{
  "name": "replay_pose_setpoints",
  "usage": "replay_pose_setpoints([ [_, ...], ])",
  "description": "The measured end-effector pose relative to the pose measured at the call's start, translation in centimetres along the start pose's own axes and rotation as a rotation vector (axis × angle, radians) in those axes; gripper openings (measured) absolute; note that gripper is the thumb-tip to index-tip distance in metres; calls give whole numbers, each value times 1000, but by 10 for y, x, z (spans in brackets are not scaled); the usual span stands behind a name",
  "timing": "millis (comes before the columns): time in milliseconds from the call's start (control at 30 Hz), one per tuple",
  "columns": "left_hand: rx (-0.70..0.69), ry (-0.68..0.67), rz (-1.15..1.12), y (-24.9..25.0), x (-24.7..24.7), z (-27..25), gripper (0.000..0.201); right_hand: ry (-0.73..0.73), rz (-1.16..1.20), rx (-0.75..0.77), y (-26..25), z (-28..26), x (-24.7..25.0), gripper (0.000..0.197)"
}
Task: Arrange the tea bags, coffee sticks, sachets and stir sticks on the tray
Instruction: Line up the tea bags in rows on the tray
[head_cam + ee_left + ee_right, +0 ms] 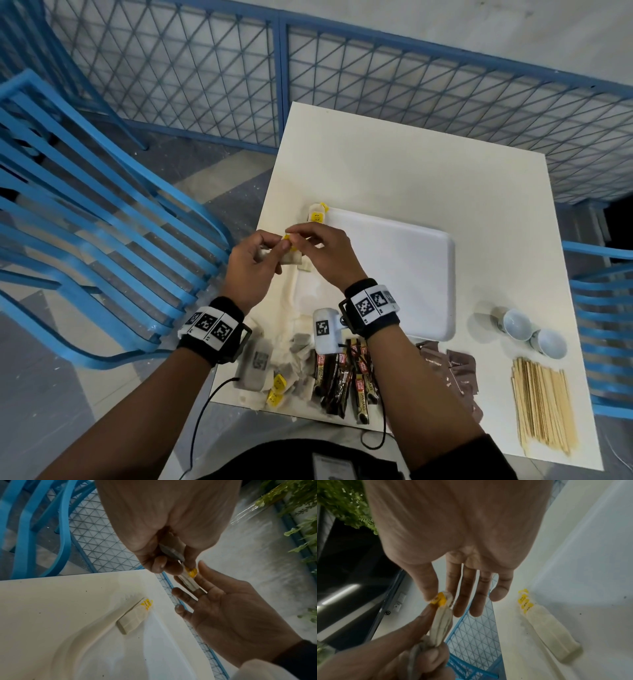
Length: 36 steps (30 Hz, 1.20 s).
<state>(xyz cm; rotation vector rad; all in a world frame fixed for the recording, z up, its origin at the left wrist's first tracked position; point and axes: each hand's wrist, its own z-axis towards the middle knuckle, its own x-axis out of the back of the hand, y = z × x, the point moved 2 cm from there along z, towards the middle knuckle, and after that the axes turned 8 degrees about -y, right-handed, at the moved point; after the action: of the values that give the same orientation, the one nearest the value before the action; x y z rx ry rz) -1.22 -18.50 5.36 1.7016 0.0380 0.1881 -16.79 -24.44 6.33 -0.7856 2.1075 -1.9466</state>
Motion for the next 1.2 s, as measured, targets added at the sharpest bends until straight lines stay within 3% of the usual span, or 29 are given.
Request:
replay_pose_setpoints([
  [200,35,4,7,-3,1,-1,18,53,39,-51,12,0,-1,13],
  [533,271,-77,26,-29,-2,-3,12,145,10,-174,36,-1,4,12],
  [733,462,-95,108,-51,7,-7,29,165,-88,-347,78,-6,1,13],
  [833,545,-100,23,-56,10,-7,18,155,-155,-385,92,-6,-9,10],
  [900,552,-112,-30,-55,12,-7,7,157,-201,-389,95,-4,-13,10],
  [1200,526,-140,-2,-56,20,-4,24,214,-194,-405,101,0,-19,9],
])
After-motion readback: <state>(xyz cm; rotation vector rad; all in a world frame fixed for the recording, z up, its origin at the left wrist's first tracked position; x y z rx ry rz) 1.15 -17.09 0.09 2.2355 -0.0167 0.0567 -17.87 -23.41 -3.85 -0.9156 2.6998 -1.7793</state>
